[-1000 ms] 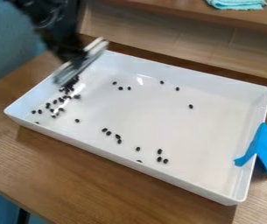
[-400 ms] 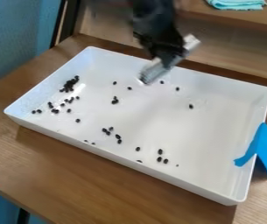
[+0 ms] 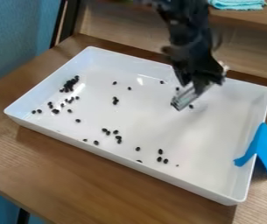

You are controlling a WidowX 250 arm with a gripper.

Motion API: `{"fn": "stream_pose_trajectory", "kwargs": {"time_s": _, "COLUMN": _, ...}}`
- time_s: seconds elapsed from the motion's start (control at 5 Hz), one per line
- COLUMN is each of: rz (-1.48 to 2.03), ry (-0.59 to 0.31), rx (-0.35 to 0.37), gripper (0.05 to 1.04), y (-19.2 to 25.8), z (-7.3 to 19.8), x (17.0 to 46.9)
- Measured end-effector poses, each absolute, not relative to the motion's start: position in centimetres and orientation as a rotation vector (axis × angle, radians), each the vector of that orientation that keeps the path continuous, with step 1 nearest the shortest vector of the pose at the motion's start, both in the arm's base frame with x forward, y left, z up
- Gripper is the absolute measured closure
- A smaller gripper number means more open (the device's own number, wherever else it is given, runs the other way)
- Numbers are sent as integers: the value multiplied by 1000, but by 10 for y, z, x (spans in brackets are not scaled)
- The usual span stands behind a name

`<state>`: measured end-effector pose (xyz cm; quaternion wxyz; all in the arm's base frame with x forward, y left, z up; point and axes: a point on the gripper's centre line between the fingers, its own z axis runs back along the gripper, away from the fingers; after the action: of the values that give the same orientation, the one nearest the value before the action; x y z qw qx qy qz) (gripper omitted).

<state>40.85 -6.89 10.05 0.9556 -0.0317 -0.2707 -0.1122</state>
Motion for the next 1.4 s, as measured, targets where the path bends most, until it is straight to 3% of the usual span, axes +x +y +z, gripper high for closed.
{"fn": "stream_pose_trajectory", "kwargs": {"time_s": 0.6, "rz": -194, "ry": -499, "rx": -48, "gripper": 764, "y": -77, "z": 79, "x": 402}}
{"fn": "stream_pose_trajectory", "kwargs": {"time_s": 1.4, "rz": -123, "ry": -468, "rx": 6, "gripper": 764, "y": -29, "z": 57, "x": 395}}
